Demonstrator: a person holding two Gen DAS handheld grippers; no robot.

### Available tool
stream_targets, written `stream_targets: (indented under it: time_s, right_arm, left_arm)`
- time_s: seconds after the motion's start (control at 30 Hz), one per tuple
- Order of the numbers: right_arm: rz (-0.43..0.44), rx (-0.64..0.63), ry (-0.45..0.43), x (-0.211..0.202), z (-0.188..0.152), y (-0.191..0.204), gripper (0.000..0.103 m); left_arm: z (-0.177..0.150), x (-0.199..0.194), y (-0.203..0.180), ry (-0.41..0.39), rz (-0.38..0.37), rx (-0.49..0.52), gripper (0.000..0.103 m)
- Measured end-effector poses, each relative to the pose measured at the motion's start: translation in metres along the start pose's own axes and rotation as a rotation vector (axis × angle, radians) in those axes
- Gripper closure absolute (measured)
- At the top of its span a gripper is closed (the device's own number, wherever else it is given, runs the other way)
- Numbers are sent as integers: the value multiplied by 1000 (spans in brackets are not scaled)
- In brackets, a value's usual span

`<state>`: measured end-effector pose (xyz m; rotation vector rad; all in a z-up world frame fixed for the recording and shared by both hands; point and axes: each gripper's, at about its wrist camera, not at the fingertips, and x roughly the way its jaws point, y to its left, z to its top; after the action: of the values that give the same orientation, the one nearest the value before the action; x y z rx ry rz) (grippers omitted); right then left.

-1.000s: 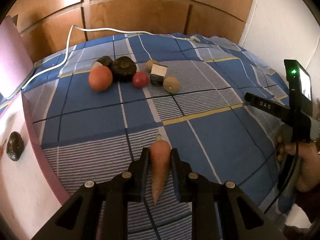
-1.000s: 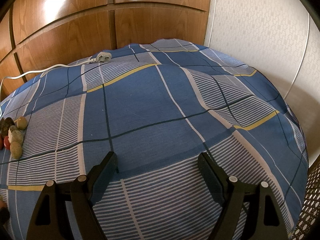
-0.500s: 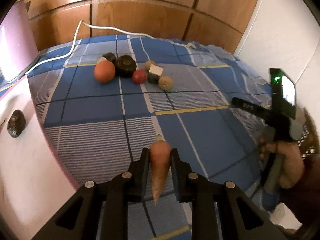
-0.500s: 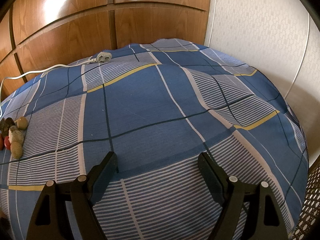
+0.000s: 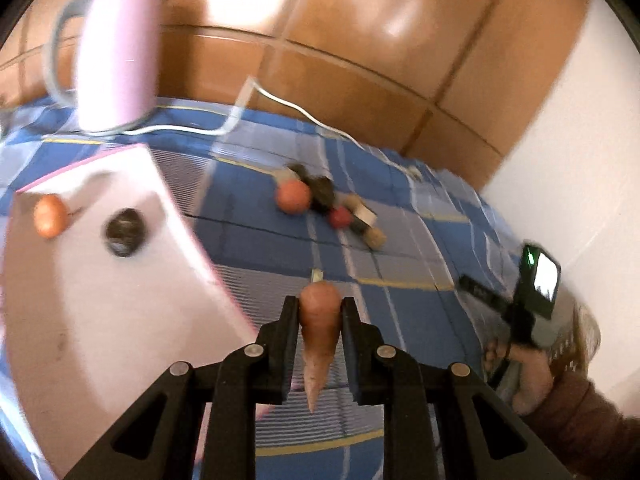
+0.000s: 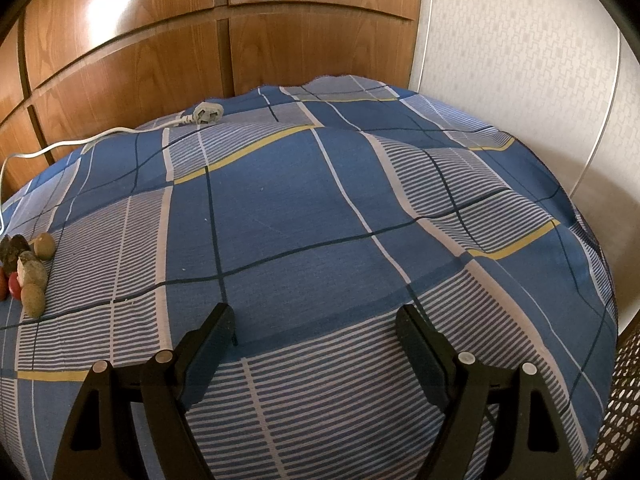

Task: Organize fruits
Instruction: 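Carry the carrot with the left gripper into the tray and release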

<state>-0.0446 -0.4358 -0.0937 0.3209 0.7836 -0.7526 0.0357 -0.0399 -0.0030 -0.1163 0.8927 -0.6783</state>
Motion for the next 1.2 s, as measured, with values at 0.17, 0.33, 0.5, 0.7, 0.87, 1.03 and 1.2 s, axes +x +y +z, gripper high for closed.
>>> stream_targets:
  time_s: [0.17,0.33,0.5,0.7,0.87,1.03,1.2]
  right_arm:
    - [2,1,-2,0,0,1,19]
    - [0,0,-1,0,0,1,19]
    - [-1,-1,-1,0,0,1,19]
    - [-1,-1,-1,0,0,1,19]
    - [-2,-1,-1,0,0,1,19]
    - [-3,-1,-1,0,0,1,19]
    - [-3,-2,-1,0,0,1,19]
  left_arm:
    - [13,-18,54,-48,86,-156,82]
    - [22,-25,107,-64,191,-286,82]
    - [30,-24,139,-68,267,-342,82]
    - [38,-17,164,-64,344,-361,82]
    - [41,-9,175,-46,403,-357,82]
    - [41,-4,177,-44,447,-335,82]
    - [39,-8,171,-71,486,-310,68]
